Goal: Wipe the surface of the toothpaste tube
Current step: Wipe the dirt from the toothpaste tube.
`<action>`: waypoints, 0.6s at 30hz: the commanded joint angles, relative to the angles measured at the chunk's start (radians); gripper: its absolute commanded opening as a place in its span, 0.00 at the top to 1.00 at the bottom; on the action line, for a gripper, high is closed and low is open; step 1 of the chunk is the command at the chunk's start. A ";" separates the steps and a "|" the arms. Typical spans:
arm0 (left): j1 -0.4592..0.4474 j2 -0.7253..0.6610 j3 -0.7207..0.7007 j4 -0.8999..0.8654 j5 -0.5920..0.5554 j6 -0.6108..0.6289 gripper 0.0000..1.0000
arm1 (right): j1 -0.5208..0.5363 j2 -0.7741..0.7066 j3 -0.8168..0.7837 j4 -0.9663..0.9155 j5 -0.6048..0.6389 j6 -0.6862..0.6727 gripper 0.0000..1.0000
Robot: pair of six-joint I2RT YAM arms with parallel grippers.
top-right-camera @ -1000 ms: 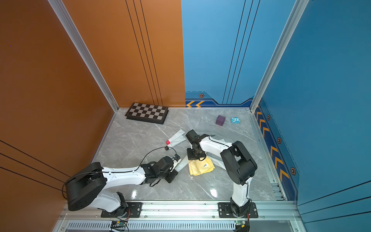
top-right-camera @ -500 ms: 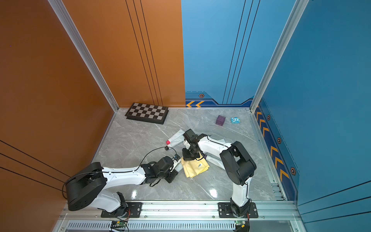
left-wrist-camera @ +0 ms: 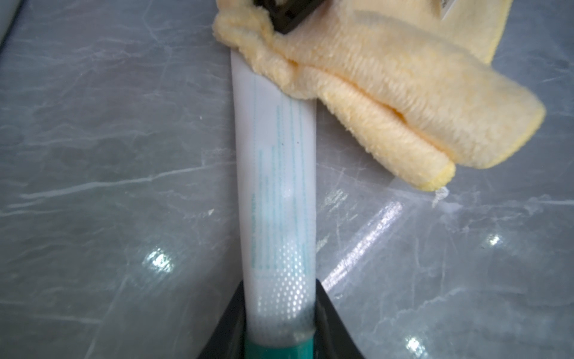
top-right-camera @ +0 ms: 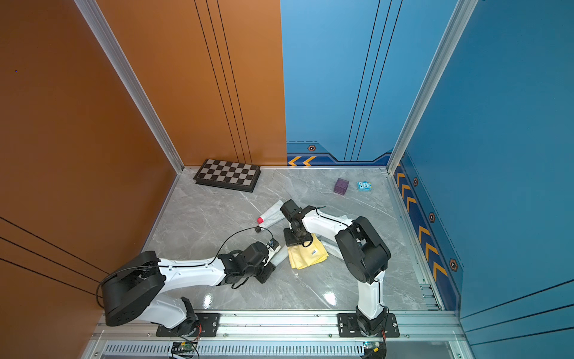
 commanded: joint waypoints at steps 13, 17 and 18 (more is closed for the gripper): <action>-0.007 0.043 -0.018 -0.090 0.032 0.006 0.77 | 0.057 -0.006 -0.084 -0.030 -0.127 -0.002 1.00; -0.007 0.042 -0.018 -0.090 0.031 0.005 0.77 | 0.042 -0.023 -0.109 -0.100 0.088 -0.027 1.00; -0.006 0.041 -0.018 -0.090 0.030 0.006 0.77 | 0.037 -0.027 -0.116 -0.110 0.127 -0.032 1.00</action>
